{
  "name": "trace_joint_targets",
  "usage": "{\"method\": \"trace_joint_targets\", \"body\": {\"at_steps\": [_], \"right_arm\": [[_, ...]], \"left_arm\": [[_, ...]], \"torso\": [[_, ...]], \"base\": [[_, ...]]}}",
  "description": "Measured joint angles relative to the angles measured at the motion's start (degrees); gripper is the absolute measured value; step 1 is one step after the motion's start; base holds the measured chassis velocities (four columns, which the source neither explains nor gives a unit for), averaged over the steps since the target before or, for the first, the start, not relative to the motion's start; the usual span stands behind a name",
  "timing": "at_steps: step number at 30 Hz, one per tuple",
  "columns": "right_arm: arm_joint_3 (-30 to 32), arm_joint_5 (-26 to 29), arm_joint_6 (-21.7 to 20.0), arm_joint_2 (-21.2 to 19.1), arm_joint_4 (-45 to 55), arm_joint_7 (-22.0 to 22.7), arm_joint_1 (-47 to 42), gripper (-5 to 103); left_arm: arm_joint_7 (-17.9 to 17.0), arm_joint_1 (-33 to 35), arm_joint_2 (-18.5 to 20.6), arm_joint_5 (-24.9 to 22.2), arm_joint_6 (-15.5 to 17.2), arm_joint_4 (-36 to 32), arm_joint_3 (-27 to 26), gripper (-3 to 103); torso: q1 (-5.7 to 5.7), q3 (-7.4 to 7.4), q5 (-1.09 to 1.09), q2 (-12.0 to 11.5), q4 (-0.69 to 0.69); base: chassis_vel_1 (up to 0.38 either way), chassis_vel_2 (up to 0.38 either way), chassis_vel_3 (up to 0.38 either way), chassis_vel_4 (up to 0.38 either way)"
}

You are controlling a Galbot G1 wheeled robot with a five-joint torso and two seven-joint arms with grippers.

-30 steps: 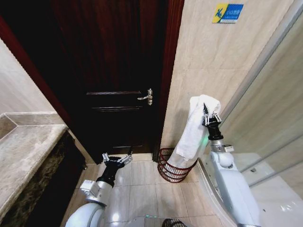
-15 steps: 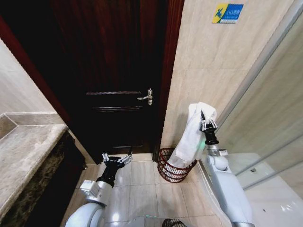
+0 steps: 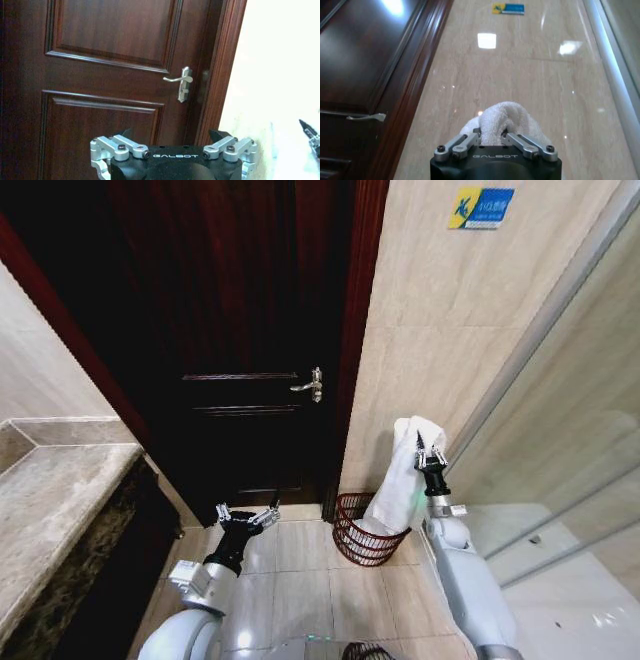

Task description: Discard the used towel into the hamper.

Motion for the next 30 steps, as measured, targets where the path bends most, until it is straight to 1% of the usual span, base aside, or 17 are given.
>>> {"method": "trace_joint_targets", "body": {"at_steps": [7, 9, 11, 13, 30], "right_arm": [[-1.2, 0.9, 0.0, 1.1, -4.1, -0.3, 2.3, 13], [-1.5, 1.6, 0.0, 1.3, -4.9, -0.7, 2.5, 13], [-2.5, 4.0, 0.0, 1.5, -6.7, -1.2, 3.1, 13], [-2.6, 4.4, 0.0, 1.7, -7.6, -1.6, 3.5, 13], [-1.7, 4.3, -0.1, 1.8, -17.2, -4.3, 6.1, 13]], "left_arm": [[0.0, 0.0, 0.0, 0.0, 0.0, 0.0, 0.0, 100], [0.0, 0.0, 0.0, 0.0, 0.0, 0.0, 0.0, 100], [0.0, 0.0, 0.0, 0.0, 0.0, 0.0, 0.0, 100], [0.0, 0.0, 0.0, 0.0, 0.0, 0.0, 0.0, 100], [0.0, 0.0, 0.0, 0.0, 0.0, 0.0, 0.0, 100]], "torso": [[0.00, 0.00, -0.01, 0.0, 0.01], [0.00, 0.00, -0.01, 0.0, 0.00], [0.00, 0.00, 0.00, 0.0, 0.00], [0.00, 0.00, 0.00, 0.0, 0.00], [0.00, 0.00, 0.00, 0.0, 0.00]], "base": [[0.000, 0.000, 0.000, 0.000], [0.000, 0.000, 0.000, 0.000], [0.000, 0.000, 0.000, 0.000], [0.000, 0.000, 0.000, 0.000], [0.000, 0.000, 0.000, 0.000]]}}
